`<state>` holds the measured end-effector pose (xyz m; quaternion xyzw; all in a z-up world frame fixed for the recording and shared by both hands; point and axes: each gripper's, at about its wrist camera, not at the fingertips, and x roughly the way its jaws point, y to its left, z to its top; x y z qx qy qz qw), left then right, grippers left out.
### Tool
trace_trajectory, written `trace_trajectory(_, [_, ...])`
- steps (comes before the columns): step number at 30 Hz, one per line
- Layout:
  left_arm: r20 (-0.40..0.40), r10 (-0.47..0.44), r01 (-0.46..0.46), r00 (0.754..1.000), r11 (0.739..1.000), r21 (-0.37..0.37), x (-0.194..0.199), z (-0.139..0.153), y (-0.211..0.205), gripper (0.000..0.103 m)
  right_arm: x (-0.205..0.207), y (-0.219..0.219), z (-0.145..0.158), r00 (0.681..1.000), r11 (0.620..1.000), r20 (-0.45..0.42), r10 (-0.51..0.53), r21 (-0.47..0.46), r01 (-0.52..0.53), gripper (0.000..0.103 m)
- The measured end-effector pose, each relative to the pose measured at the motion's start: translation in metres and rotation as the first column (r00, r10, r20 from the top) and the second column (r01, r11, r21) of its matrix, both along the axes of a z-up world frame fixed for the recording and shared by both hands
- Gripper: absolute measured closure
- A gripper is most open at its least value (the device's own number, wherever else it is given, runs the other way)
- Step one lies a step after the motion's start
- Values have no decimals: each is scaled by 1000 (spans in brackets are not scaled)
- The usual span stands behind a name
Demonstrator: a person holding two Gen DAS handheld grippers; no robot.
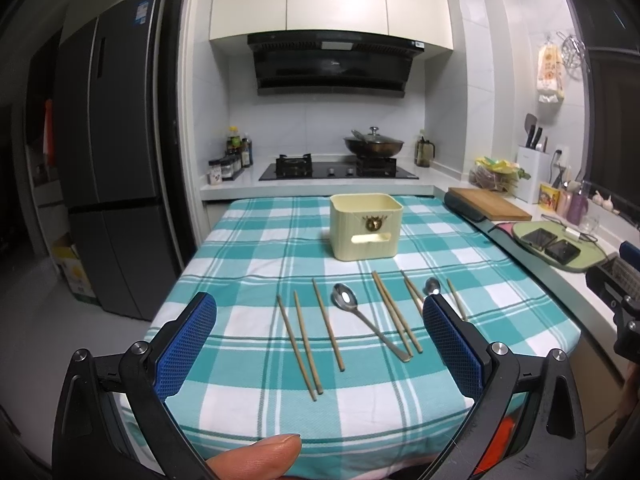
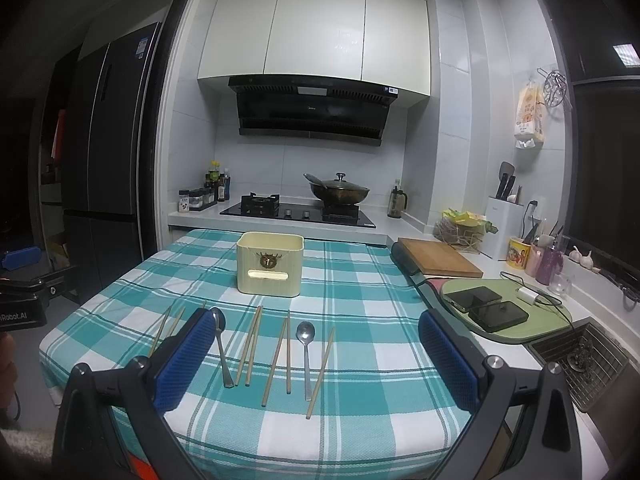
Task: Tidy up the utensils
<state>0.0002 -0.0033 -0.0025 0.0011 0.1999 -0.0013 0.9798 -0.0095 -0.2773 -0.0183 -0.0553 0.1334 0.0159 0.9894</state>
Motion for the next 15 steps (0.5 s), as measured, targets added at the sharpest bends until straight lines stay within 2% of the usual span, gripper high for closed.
trace_trajectory(15, [-4,-1,1,1000,1000,-2,1,-2,1,0,1,-3,-1,1000,1000,4,-3,3,3,0])
